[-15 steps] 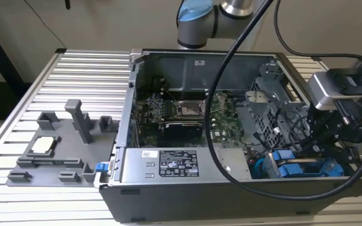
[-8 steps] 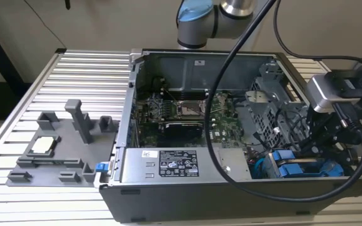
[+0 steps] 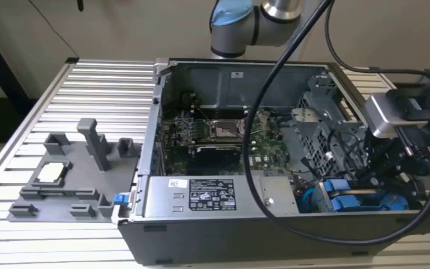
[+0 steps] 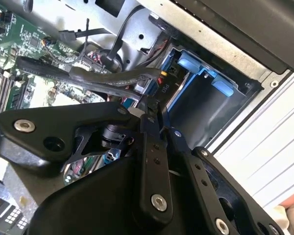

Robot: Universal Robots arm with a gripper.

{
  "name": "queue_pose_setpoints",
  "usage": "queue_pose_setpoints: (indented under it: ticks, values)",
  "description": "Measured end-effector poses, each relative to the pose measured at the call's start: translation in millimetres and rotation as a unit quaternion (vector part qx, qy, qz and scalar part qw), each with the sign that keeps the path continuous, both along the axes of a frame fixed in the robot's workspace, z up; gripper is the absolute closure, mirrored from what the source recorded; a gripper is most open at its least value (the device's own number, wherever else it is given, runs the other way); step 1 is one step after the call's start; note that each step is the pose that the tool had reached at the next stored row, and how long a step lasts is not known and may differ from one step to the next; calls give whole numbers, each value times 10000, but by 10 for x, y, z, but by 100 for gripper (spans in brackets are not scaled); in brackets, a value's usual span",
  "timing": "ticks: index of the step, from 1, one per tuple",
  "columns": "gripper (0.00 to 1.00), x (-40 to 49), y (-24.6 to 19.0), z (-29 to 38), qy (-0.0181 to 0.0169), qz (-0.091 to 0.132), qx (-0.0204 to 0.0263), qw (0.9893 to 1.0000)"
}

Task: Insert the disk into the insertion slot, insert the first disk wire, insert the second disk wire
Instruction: 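Insert the second disk wire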

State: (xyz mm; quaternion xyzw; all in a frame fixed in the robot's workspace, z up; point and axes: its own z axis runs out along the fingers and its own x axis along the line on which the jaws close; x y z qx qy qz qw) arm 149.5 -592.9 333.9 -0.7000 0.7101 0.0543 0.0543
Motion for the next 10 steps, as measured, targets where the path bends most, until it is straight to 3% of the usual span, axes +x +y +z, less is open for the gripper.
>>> queue_pose_setpoints:
  ticks: [3, 4, 7, 10]
  values:
    - [83, 0, -2, 2, 6, 0, 6, 10000]
    - [77, 0, -2, 3, 6, 0, 6, 10000]
    - [77, 0, -2, 22, 7, 0, 2, 10000]
    - [77, 0, -2, 109, 16, 0, 3, 10000]
